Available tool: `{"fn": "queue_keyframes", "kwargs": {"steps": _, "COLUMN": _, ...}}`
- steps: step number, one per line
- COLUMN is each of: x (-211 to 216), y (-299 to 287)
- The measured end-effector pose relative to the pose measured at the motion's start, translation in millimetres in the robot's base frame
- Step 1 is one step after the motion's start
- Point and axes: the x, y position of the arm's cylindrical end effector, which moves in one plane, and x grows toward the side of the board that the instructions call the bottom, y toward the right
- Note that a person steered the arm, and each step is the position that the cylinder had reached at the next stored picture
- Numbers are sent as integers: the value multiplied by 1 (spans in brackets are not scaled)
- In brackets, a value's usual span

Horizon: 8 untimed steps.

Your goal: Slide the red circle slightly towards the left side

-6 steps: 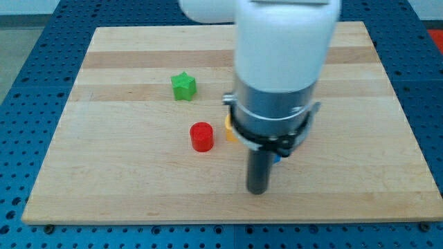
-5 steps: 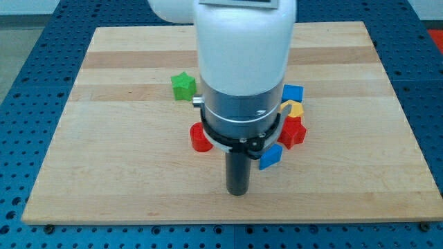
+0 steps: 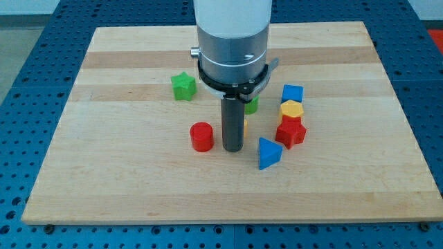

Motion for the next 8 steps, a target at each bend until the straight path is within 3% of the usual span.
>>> {"fn": "queue_keyframes", "kwargs": {"steps": 4, "x": -3, "y": -1}}
{"fn": "queue_keyframes", "kwargs": {"steps": 8, "x": 10, "y": -44}}
